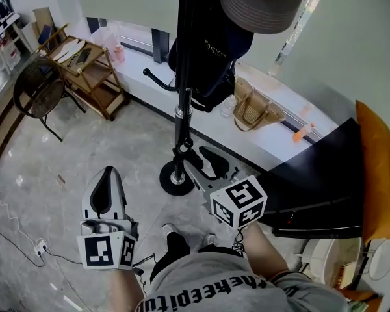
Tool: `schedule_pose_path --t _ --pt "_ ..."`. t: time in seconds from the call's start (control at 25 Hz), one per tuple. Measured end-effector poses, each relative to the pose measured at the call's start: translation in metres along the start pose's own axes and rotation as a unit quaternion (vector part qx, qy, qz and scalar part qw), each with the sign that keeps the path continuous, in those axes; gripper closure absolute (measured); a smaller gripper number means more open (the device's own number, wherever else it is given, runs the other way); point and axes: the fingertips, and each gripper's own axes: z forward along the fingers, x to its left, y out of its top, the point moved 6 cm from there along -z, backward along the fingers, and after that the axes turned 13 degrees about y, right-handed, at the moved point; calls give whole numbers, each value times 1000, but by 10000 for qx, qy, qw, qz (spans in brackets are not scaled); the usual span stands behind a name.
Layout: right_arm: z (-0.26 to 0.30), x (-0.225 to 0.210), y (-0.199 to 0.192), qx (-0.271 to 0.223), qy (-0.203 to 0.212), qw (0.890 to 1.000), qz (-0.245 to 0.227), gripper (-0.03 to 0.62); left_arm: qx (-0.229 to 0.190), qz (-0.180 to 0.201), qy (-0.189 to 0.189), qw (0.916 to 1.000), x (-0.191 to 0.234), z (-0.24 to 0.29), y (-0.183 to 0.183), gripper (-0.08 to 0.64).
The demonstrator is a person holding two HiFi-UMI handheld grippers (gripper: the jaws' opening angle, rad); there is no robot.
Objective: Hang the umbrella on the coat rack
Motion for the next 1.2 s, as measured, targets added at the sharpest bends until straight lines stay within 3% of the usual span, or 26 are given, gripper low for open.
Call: schedule_pose_path --t 0.32,0.76,1.2 --pt "-36 7 11 -148 -2 9996 -229 420 -118 -39 -87 9999 -26 -15 7 545" --pt "-93 17 30 -643 -138 9955 -677 558 -277 -18 -248 9993 -66 -32 17 545" --pt "-130 26 42 -1026 132 9918 -754 577 -345 46 -273 9990 -93 -49 21 545"
